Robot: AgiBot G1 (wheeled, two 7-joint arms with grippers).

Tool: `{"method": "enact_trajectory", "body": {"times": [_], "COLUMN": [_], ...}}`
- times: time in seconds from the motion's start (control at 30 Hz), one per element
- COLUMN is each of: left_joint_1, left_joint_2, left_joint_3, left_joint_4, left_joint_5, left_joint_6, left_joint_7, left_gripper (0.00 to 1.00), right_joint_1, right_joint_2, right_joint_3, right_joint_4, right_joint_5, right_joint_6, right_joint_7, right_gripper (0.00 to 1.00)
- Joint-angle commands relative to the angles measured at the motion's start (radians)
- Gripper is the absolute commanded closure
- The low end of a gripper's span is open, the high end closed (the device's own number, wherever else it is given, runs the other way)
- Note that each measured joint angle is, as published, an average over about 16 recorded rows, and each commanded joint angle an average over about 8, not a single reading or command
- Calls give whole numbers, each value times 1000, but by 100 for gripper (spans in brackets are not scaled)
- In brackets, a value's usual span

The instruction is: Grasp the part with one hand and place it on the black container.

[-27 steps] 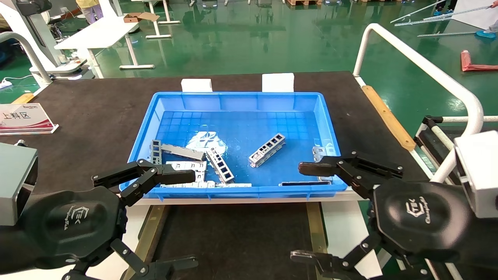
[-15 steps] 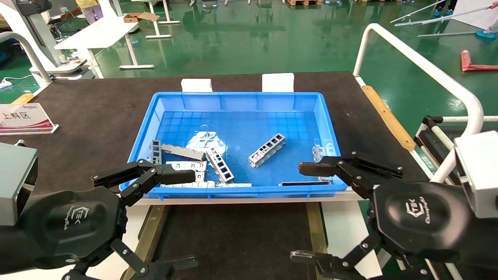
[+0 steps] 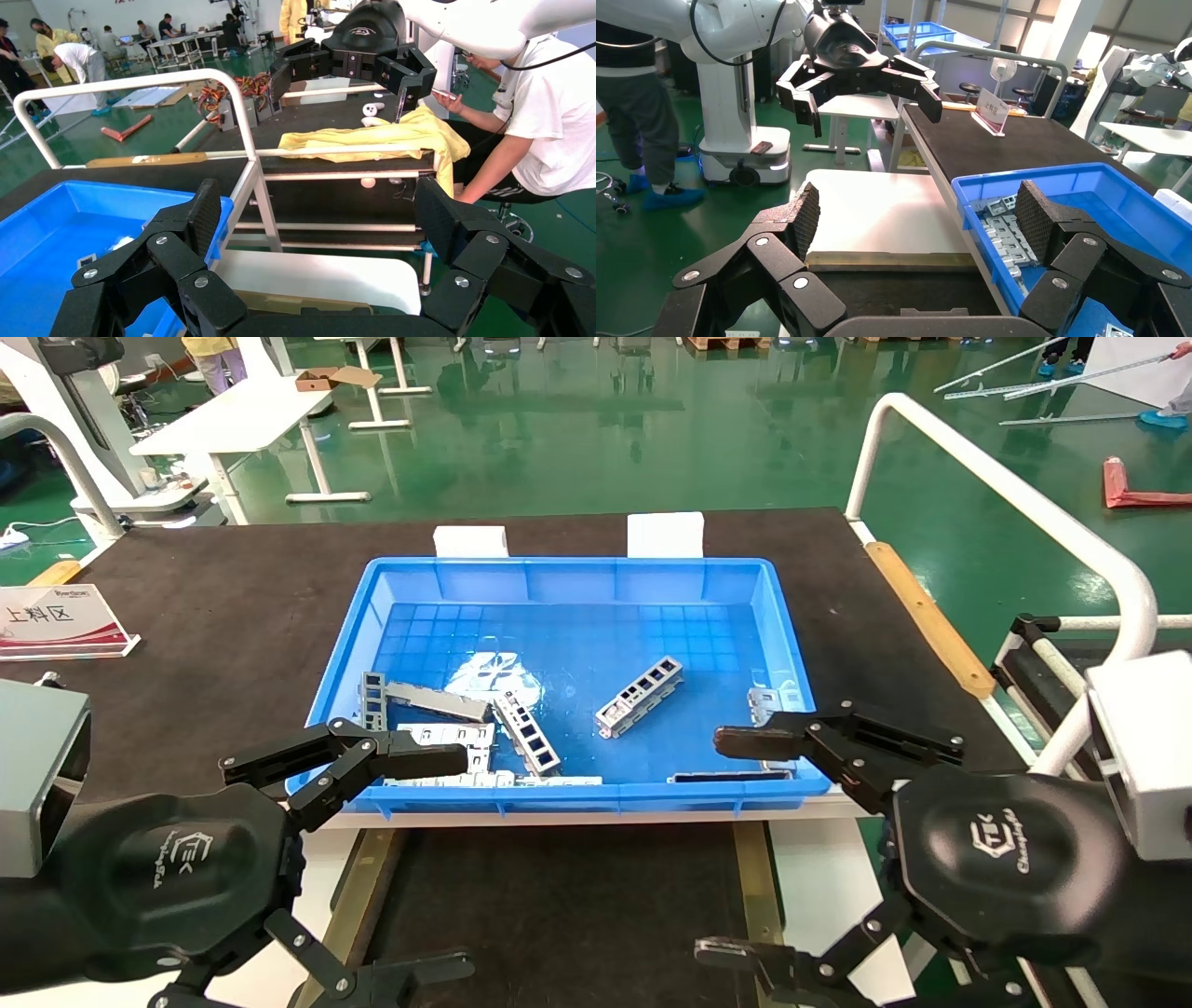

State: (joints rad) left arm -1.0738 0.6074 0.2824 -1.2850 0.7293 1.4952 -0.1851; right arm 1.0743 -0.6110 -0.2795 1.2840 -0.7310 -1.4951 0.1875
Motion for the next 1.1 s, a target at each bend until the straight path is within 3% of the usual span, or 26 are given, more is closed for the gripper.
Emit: {"method": "enact_trajectory", "body": {"times": [0.03, 0.7, 1.1], "left_joint_1": [0, -7, -86], "left_joint_2": [0, 13, 118], "left_joint_3": [0, 6, 64], "left_joint_4": [0, 2, 49], "left_joint_5": [0, 13, 148], "left_joint_6": [0, -6, -97], "left_joint_7": [0, 8, 24], "left_gripper": [0, 0, 0], "right_joint_1": [0, 0, 1], "right_joint_2": [0, 0, 0], "right_joint_3": [0, -1, -2], "right_joint_4": [0, -1, -1], "right_joint_5": [0, 1, 1], "right_joint_6": [0, 0, 0], "right_joint_7": [0, 0, -1], "right_gripper": [0, 0, 0]}}
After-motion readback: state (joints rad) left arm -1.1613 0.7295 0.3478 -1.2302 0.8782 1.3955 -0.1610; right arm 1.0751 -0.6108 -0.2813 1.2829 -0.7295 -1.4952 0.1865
